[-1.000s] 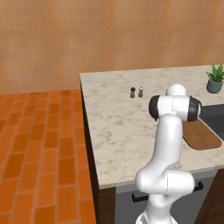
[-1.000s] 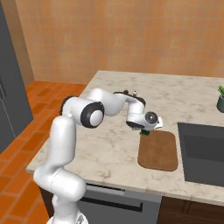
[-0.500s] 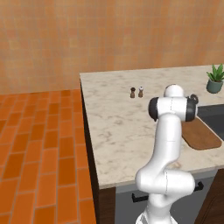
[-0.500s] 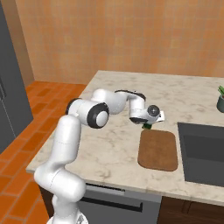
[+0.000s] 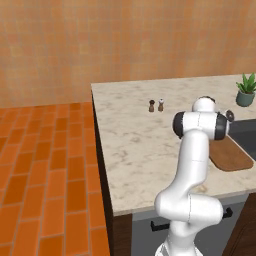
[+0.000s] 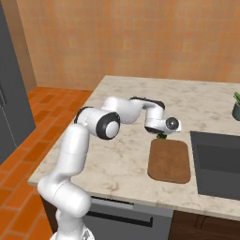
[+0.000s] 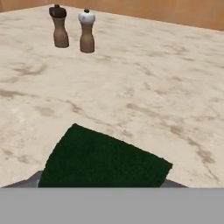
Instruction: Pick up the sponge from the counter and clean the cutting board by briefly scrubbing or pressing down on the cutting board. Once finished, release the sponge.
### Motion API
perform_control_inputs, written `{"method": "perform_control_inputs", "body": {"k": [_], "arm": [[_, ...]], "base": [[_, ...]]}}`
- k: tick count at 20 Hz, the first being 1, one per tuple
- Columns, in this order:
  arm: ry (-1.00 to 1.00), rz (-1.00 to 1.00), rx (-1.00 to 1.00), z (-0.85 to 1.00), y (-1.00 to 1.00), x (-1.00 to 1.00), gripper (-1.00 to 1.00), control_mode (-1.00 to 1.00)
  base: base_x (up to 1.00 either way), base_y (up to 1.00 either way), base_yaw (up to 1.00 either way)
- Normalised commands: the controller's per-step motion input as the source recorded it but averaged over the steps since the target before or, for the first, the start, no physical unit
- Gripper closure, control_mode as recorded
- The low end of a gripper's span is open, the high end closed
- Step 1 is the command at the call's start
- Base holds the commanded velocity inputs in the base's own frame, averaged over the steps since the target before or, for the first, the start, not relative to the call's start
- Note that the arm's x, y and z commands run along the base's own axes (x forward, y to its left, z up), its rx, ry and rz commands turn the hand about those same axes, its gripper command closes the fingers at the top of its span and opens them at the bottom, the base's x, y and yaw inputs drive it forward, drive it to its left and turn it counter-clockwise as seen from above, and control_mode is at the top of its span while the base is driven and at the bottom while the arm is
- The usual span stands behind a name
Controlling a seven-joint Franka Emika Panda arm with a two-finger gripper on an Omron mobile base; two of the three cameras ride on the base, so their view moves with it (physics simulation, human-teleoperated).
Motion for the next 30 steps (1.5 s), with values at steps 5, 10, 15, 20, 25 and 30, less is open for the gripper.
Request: {"method": "perform_control_inputs", "body": {"k": [5, 10, 15, 20, 25, 30], "arm": [[-0.01, 0.08, 0.02, 0.67, -0.06, -0.04, 1.00, -1.00], [0.00, 0.06, 0.00, 0.27, 0.00, 0.00, 1.00, -1.00], [0.00, 0.05, 0.00, -0.24, -0.10, -0.01, 1.00, -1.00], [0.00, 0.06, 0.00, -0.18, -0.05, -0.12, 1.00, -1.00], [0.00, 0.06, 0.00, -0.15, 0.00, -0.01, 1.00, -1.00], [0.00, 0.04, 0.00, -0.02, 0.00, -0.06, 1.00, -1.00]], "base": [[0.00, 0.00, 0.00], [0.00, 0.00, 0.00], [0.00, 0.00, 0.00], [0.00, 0.00, 0.00], [0.00, 0.00, 0.00], [0.00, 0.00, 0.00]]}}
